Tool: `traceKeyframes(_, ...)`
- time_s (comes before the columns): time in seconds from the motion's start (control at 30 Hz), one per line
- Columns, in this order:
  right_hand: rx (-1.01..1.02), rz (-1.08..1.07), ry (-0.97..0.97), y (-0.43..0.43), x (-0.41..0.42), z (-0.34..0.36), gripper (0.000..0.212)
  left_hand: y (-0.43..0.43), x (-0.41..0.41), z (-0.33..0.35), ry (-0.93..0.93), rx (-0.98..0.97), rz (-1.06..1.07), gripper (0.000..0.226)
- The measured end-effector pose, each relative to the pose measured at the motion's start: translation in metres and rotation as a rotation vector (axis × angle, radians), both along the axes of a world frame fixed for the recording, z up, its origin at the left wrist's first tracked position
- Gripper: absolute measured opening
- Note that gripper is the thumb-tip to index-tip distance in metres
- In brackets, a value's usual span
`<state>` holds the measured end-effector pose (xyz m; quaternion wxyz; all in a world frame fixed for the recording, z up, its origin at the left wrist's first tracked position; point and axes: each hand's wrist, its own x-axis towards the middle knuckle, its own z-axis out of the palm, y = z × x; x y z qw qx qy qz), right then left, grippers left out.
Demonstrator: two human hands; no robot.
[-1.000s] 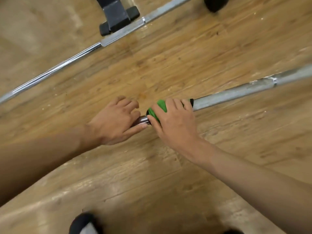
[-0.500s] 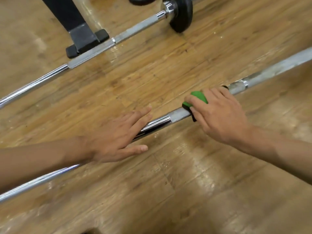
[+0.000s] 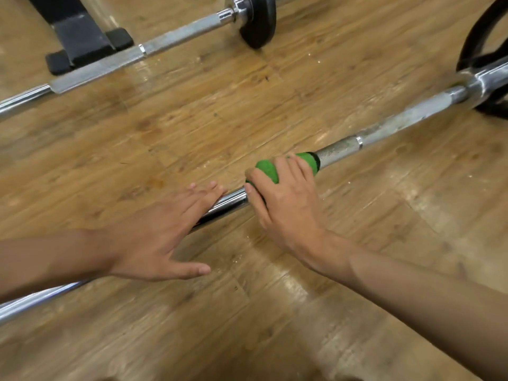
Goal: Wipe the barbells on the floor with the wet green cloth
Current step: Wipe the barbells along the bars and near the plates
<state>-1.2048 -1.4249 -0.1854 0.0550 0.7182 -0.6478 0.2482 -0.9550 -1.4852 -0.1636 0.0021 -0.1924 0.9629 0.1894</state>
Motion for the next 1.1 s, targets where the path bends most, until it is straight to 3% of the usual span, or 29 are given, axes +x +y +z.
traceKeyframes(0.17,-0.043,0.298,0.144,0.003,-0.071,0.001,0.035,0.016,-0.004,0.005,-0.053,-0.052,-0.003,0.113)
traceKeyframes(0.3,-0.052,0.085,0.027,0.010,-0.099,-0.006,0.038,0.031,-0.007,0.007,-0.106,-0.073,-0.006,0.121)
traceKeyframes(0.43,-0.028,-0.215,-0.084,0.029,-0.052,-0.005,0.031,0.047,-0.015,0.007,-0.109,-0.238,0.001,0.116)
traceKeyframes(0.57,-0.051,0.059,0.010,0.055,-0.008,-0.003,0.033,0.061,-0.016,0.006,-0.142,-0.284,0.002,0.110)
traceKeyframes(0.67,-0.088,0.296,0.164,0.054,-0.045,0.000,0.035,0.069,-0.019,0.009,-0.178,-0.302,-0.015,0.110)
traceKeyframes(0.83,-0.060,-0.020,0.051,0.057,-0.116,-0.005,0.040,0.083,-0.021,0.009,-0.152,-0.310,-0.008,0.106)
traceKeyframes(0.97,0.005,-0.197,-0.082,0.069,-0.057,0.000,0.029,0.091,-0.021,0.009,-0.119,-0.338,-0.041,0.112)
traceKeyframes(1.1,0.009,0.115,0.013,0.086,-0.014,0.001,0.032,0.096,-0.023,0.009,-0.128,-0.392,-0.063,0.112)
